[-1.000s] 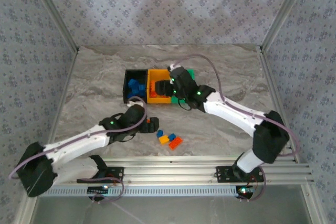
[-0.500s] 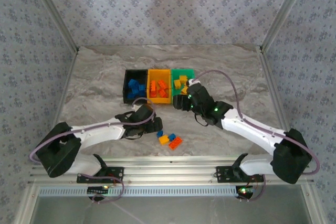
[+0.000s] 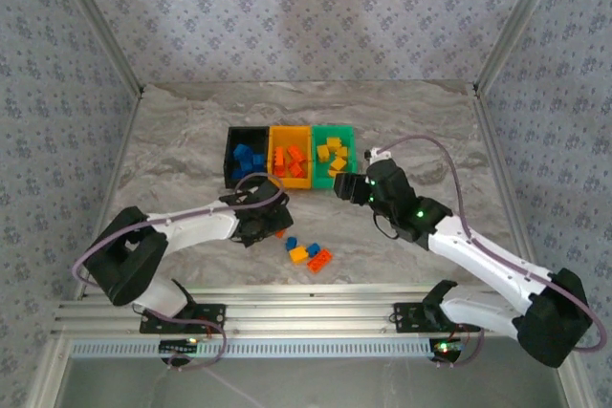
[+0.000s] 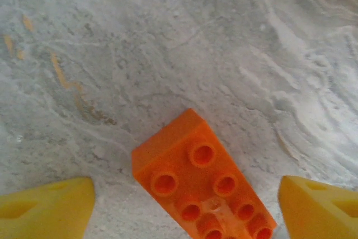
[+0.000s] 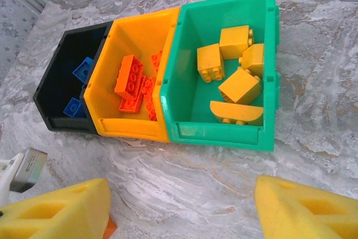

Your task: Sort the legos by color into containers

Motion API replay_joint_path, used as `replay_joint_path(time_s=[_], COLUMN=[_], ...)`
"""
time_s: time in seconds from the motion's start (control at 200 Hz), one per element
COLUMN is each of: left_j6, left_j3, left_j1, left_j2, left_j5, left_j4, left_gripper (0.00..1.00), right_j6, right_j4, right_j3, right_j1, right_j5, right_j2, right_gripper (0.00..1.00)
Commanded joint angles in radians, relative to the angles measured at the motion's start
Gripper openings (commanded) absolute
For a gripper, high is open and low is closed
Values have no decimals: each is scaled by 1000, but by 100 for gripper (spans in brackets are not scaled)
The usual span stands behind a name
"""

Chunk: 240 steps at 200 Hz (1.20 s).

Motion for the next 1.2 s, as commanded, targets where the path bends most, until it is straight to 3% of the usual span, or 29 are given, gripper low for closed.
replay_joint_path(time_s=[0.0, 0.53, 0.635, 0.845, 1.014, 1.129, 1.194], left_j6=[-31, 72, 122, 275, 454, 578, 604], left_j3=[25, 37, 66, 182, 270, 267, 307], left_j1=[7, -15, -27, -84, -123, -99, -67], left_j2=[104, 96, 73, -56, -66, -24, 23], left_j5=[134, 150, 117, -100, -390, -408, -403], left_j4=[28, -3, -43, -134, -52, 153, 188], left_gripper=[78, 31, 25, 25, 29, 35, 36], right_j6=[15, 26, 54, 67, 83, 93, 101], right_j4=[-5, -17, -17, -30, -29, -43, -58], right_j3=[-24, -58, -67, -87, -117, -126, -124], right_j1=[-11, -64, -68, -76, -76, -78, -78], right_j5=[34, -6, -7, -9, -7, -8, -12], right_j2=[-43, -107, -113, -145, -168, -171, -175], right_gripper=[70, 71, 71, 71, 71, 71, 71])
